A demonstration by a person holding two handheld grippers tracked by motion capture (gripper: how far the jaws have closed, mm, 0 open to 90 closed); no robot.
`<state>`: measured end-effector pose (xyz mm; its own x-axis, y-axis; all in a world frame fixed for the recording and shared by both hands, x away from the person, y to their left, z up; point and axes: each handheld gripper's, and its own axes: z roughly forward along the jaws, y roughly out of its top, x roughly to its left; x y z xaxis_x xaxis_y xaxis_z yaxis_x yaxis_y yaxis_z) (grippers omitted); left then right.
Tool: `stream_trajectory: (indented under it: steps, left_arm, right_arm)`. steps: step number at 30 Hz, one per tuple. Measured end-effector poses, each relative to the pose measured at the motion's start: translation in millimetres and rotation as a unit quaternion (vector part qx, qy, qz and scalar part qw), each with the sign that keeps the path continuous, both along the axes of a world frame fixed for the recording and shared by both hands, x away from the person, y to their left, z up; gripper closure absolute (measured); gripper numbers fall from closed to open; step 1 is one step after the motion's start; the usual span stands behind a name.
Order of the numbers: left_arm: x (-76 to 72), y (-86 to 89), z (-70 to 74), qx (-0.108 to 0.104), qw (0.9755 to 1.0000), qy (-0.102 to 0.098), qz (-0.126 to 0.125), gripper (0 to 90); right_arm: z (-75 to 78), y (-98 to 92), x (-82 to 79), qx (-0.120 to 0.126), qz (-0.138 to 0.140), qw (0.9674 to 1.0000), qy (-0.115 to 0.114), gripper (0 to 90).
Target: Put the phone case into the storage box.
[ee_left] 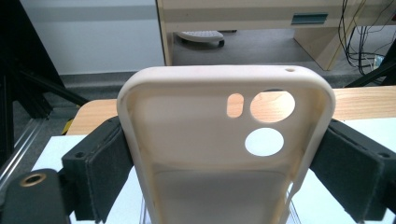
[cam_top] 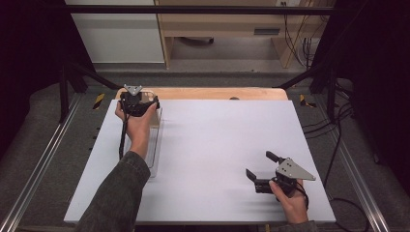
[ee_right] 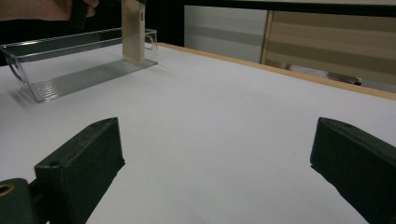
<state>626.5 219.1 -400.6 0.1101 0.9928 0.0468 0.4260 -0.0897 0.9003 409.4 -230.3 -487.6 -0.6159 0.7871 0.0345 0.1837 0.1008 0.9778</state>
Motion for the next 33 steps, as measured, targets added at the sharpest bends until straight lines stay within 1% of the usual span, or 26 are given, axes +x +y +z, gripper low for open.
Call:
stream_trajectory:
  steps: [3, 7, 14, 19, 20, 21, 22, 24, 27, 30, 33]
  left_arm:
    - [1.6, 0.1, -2.1, 0.002, 1.0000, -0.006, -0.006, 9.8]
    - [1.7, -0.9, -2.7, 0.006, 0.9999, -0.008, -0.004, 9.6]
    - [3.9, 0.4, -4.1, -0.004, 0.9999, -0.014, 0.004, 9.6]
    - [5.4, 2.0, -5.6, -0.009, 0.9998, -0.018, 0.006, 9.3]
    - [5.7, 2.7, -5.9, -0.013, 0.9998, -0.017, 0.006, 9.2]
    - [6.3, 3.2, -6.4, -0.022, 0.9996, -0.015, 0.006, 9.1]
    - [6.6, 3.8, -6.6, -0.026, 0.9996, -0.014, 0.004, 8.5]
    - [6.7, 4.0, -6.6, -0.019, 0.9996, -0.019, 0.001, 7.3]
    - [6.7, 4.7, -6.2, -0.028, 0.9993, -0.024, -0.004, 5.0]
    - [6.2, 4.1, -5.5, -0.029, 0.9992, -0.026, -0.006, 4.9]
    - [6.1, 3.8, -4.6, -0.028, 0.9991, -0.033, -0.006, 5.4]
  right_arm:
    - [-0.2, 0.6, 0.1, -0.001, 0.001, 1.0000, 0.001, 2.4]
    - [-0.6, 1.2, 0.6, -0.001, 0.002, 1.0000, 0.003, 2.5]
    - [-0.5, 1.9, 0.4, 0.000, 0.004, 1.0000, 0.003, 2.5]
    - [-1.0, 1.5, 0.5, 0.001, 0.004, 1.0000, 0.005, 2.5]
    - [-1.0, 1.5, 0.6, 0.001, 0.004, 1.0000, 0.005, 2.5]
    - [-1.0, 1.7, 0.7, 0.002, 0.004, 1.0000, 0.005, 2.5]
    - [-1.0, 1.9, 0.9, 0.001, 0.004, 1.0000, 0.005, 2.5]
    - [-1.0, 2.5, 0.9, 0.000, 0.006, 1.0000, 0.005, 2.5]
    - [-0.9, 2.7, 0.9, 0.001, 0.005, 1.0000, 0.004, 2.5]
    - [-0.9, 2.8, 0.9, 0.001, 0.006, 1.0000, 0.004, 2.5]
    - [-0.8, 2.6, 0.8, 0.002, 0.006, 1.0000, 0.004, 2.5]
